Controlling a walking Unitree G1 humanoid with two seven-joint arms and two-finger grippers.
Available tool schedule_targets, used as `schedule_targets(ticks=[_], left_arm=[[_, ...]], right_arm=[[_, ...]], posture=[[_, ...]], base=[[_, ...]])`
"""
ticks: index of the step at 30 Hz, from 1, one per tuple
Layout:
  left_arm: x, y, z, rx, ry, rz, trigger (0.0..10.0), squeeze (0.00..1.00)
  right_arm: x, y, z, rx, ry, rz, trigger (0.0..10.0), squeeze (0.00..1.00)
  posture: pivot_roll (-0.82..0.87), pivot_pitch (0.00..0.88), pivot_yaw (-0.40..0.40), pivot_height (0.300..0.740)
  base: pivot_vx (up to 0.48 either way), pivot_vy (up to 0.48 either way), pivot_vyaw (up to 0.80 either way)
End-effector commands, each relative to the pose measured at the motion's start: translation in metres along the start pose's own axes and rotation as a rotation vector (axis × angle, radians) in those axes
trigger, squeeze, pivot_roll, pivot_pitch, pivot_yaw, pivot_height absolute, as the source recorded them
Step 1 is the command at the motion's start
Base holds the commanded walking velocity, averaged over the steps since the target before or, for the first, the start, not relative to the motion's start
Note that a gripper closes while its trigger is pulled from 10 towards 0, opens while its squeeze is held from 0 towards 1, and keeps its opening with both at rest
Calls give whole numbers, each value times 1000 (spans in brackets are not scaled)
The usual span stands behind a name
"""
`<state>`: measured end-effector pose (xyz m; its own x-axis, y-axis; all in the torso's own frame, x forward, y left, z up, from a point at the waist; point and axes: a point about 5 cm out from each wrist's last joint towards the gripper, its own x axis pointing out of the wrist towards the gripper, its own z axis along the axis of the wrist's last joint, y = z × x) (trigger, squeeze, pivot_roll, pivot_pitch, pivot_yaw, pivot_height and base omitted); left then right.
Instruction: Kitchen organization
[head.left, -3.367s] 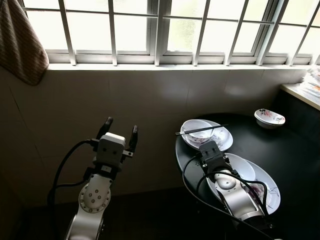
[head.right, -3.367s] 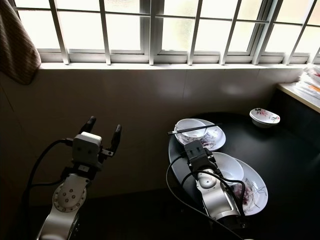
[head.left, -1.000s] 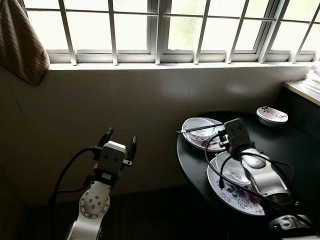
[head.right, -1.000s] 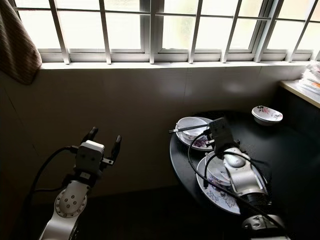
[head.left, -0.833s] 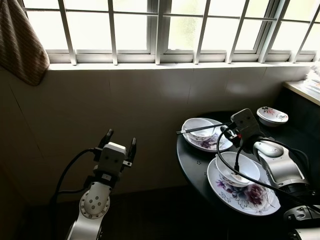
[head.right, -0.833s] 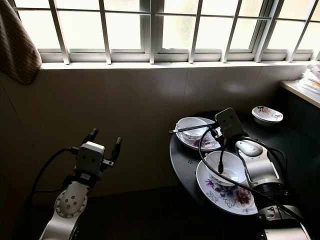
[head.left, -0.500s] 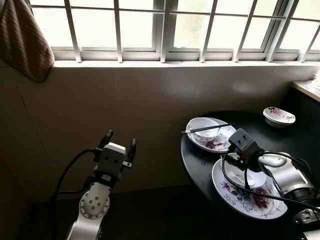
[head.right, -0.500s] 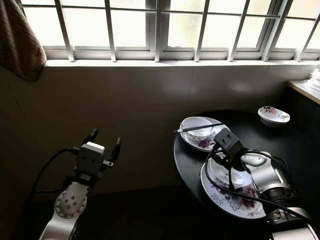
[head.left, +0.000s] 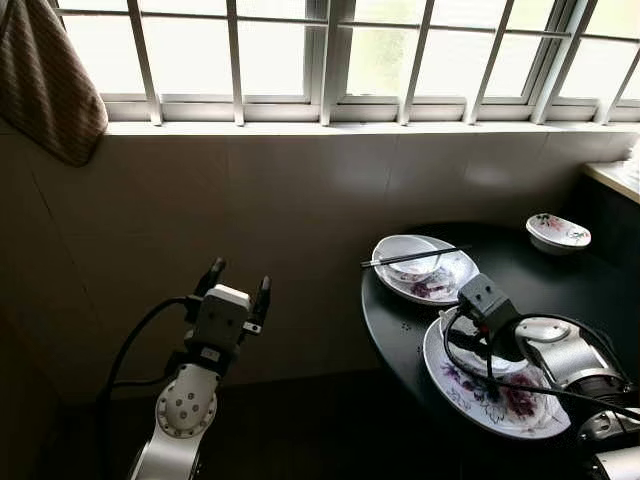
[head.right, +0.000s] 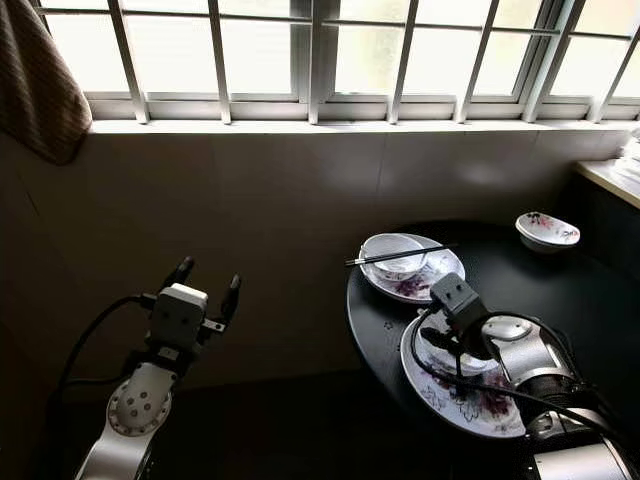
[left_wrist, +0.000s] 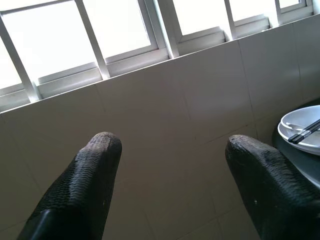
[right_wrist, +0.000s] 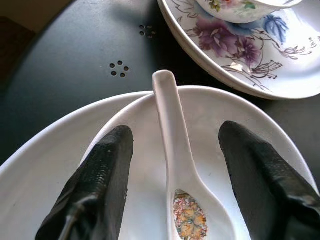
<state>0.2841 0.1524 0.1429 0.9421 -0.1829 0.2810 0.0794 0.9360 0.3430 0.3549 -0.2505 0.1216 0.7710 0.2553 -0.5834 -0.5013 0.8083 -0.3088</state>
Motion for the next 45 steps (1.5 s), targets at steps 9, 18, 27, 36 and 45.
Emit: schedule_targets(ticks=[9,18,27,36,45], left_arm=[[2,1,0,10,-4,0,10000,0],[1,0,-2,15,1,-5,10000,0],[1,-1,-4,17,6,-11,10000,0],[1,-1,-6,21,9,-12,10000,0],[-1,-1,-9,25,19,-8,10000,0]], right_arm=[[5,1,-13,13,59,-45,10000,0],[9,9,-36,179,102,-57,10000,0],[10,20,-57,306,124,-28,0,0],[11,17,-49,331,67,-66,0,0],[15,6,-1,192,-127,-266,0,0]], posture=[[34,0,-65,736],[31,0,-64,736],[25,0,-64,736],[24,0,-64,736],[22,0,-64,736]], base=[[0,0,0],[0,0,0],[0,0,0],[0,0,0],[0,0,0]])
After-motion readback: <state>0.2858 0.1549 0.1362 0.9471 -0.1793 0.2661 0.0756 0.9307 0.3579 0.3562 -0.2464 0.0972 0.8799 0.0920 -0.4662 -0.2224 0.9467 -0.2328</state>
